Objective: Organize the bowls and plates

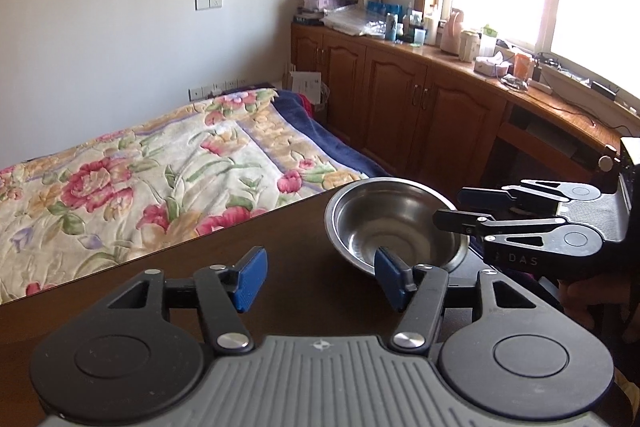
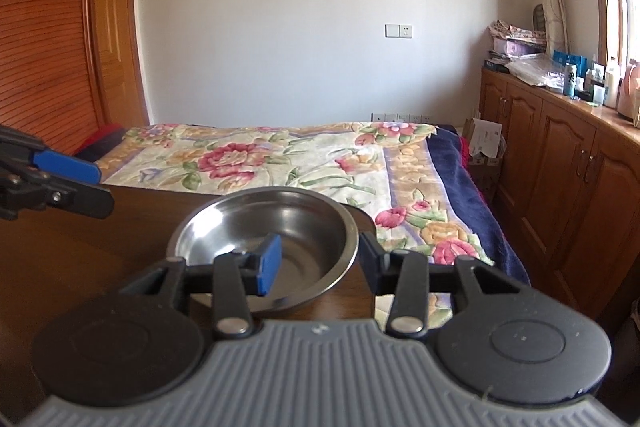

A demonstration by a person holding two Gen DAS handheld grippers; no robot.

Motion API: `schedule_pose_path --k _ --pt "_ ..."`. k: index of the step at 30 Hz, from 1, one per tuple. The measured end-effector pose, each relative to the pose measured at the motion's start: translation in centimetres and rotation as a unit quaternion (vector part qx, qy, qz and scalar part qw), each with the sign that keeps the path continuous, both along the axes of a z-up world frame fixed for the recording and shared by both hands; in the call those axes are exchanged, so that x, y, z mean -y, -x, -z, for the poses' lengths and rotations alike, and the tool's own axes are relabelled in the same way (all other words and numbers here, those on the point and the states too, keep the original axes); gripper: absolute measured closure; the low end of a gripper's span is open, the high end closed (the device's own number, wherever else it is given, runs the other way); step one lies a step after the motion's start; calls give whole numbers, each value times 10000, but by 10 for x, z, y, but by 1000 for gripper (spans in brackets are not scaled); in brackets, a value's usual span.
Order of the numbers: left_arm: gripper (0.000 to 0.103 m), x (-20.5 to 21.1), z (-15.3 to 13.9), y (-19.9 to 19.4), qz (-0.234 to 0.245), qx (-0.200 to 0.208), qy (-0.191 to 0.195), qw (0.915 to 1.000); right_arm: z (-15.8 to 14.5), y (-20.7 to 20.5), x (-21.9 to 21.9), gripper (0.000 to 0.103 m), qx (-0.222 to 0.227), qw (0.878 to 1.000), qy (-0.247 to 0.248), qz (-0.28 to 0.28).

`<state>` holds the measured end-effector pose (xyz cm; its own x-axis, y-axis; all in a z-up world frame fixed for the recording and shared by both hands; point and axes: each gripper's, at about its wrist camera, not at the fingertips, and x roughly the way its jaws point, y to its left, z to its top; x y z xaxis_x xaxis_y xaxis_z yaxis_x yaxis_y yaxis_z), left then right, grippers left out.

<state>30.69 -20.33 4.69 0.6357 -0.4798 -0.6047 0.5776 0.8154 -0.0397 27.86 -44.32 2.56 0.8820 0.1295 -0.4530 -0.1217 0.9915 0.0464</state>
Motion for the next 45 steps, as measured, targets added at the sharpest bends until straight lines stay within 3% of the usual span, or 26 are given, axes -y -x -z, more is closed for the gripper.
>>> schedule_pose_path --k 18,21,26,45 --pt "55 31 33 -47 183 -792 130 9966 7 -11 7 59 -348 9989 -311 67" --pt "61 33 34 -51 192 -837 159 9962 8 -12 5 61 -374 9987 -347 35" --pt "79 37 35 -53 260 -930 172 9952 8 -14 2 65 -416 9984 -382 -5" --pt "82 37 43 -67 140 -1243 255 9918 12 -20 8 74 -573 9948 -840 39"
